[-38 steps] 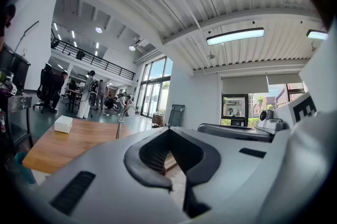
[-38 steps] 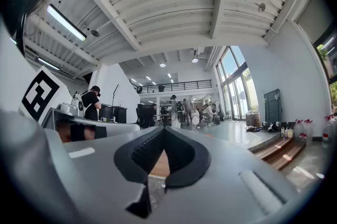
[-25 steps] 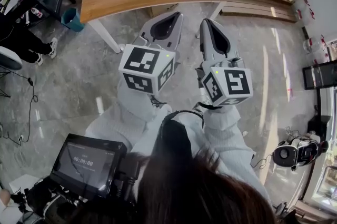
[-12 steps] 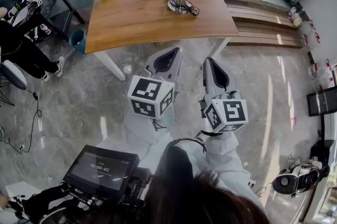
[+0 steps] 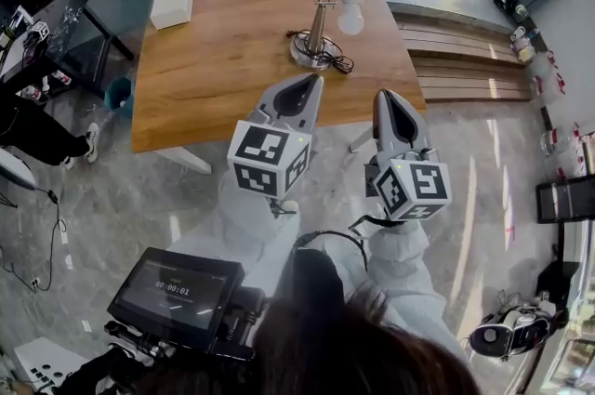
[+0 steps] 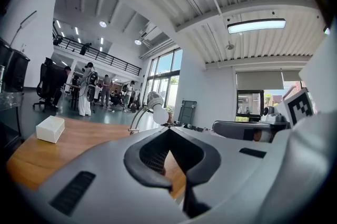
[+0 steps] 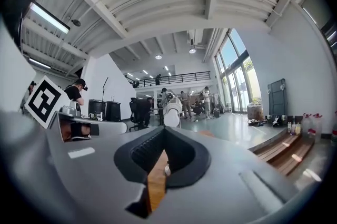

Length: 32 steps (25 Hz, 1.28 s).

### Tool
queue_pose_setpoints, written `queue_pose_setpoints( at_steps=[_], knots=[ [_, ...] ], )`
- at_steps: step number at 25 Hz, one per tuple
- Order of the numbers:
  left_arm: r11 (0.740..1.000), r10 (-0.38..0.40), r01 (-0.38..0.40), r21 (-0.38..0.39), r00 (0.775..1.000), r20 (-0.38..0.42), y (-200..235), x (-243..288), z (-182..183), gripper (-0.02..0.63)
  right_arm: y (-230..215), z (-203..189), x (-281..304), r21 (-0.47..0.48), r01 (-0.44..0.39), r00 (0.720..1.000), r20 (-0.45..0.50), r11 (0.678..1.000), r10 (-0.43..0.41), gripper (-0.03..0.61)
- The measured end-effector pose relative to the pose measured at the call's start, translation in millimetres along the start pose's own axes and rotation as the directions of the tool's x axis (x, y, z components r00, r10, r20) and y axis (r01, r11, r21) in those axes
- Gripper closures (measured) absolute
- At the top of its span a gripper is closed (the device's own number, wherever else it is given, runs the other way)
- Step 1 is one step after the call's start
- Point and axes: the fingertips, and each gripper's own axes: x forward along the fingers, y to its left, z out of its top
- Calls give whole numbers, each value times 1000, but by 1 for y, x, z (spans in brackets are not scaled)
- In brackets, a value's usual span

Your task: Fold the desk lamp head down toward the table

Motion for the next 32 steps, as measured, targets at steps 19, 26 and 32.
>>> queue_pose_setpoints(
  at_steps=[19,26,32],
  knots=[
    [986,112,-134,-96,971,-212,124,208,-58,617,-121,-39,231,308,-340,903,-157,889,400,577],
    [962,137,-193,-194,953,-271,152,235,-92,617,-111,-42,269,675,-527,626,-103,517,773,571],
    [966,83,-152,-208,947,-310,163,248,-101,561,-112,-47,287,864,-433,496,-10,258,868,551]
  ],
)
